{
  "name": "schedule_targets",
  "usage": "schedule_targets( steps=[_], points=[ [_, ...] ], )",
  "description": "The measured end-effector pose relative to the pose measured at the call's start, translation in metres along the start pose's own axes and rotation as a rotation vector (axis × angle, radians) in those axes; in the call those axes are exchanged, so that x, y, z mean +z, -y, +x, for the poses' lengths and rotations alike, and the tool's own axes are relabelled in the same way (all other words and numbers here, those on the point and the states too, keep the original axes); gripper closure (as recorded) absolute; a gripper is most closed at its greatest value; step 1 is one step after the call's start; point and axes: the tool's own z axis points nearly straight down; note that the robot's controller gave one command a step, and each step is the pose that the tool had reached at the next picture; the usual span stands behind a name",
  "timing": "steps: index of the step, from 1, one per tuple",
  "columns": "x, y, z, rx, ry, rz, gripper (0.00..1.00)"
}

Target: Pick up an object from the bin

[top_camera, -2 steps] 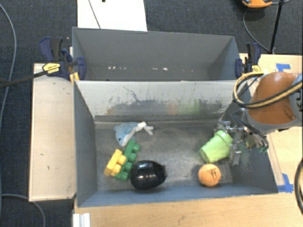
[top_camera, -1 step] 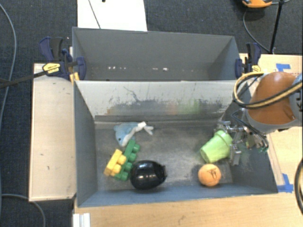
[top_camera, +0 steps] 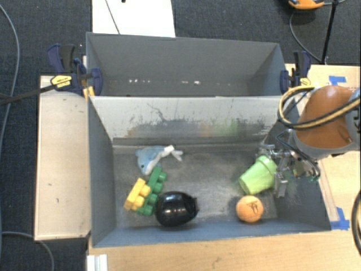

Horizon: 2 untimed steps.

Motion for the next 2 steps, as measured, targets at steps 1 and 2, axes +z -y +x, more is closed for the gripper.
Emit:
schedule_targets(
  steps=[1,2],
  points=[
    [-0.007,0.0,0.001,-0.001,-0.002,0.0,1.0],
    [-0.02,-0.001,0.002,-0.001,-0.007,-0.003,1.0]
  ],
)
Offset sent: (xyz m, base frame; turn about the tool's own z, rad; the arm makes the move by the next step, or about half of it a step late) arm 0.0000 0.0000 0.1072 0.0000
